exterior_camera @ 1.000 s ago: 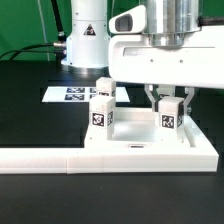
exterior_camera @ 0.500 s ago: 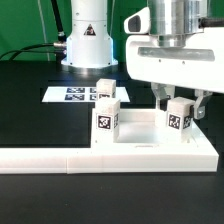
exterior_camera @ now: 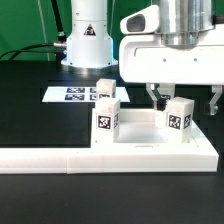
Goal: Assemble square table
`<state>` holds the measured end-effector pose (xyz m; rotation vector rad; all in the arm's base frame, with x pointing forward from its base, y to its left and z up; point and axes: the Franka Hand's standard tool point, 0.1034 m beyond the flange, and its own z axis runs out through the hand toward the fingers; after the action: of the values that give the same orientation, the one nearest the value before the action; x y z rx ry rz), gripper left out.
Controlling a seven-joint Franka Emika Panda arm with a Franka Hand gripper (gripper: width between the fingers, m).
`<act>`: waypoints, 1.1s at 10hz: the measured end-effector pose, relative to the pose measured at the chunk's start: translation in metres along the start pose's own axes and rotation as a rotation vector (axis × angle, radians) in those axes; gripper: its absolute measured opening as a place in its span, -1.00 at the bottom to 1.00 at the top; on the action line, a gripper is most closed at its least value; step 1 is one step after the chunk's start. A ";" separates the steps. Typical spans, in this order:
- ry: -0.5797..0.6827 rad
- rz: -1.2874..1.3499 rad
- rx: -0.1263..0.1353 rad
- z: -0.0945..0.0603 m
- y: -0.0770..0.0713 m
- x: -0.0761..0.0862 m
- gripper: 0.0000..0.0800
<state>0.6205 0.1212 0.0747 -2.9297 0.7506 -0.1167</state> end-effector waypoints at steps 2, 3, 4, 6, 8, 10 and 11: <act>0.000 -0.200 0.000 0.000 0.002 0.002 0.62; -0.001 -0.266 0.001 0.000 0.000 0.000 0.62; -0.002 -0.321 0.002 0.000 -0.003 -0.003 0.62; -0.002 -0.509 -0.003 0.001 -0.005 -0.005 0.62; 0.000 -0.642 -0.006 0.000 -0.005 -0.003 0.62; 0.004 -0.802 -0.020 0.000 -0.004 -0.003 0.62; 0.003 -0.883 -0.021 0.000 -0.003 -0.002 0.62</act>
Offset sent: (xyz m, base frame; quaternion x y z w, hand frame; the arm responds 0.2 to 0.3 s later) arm -0.0036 0.0176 0.0024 0.0073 -0.0141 -0.1602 0.9870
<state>0.6202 0.1247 0.0746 -3.0306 -0.5834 -0.1803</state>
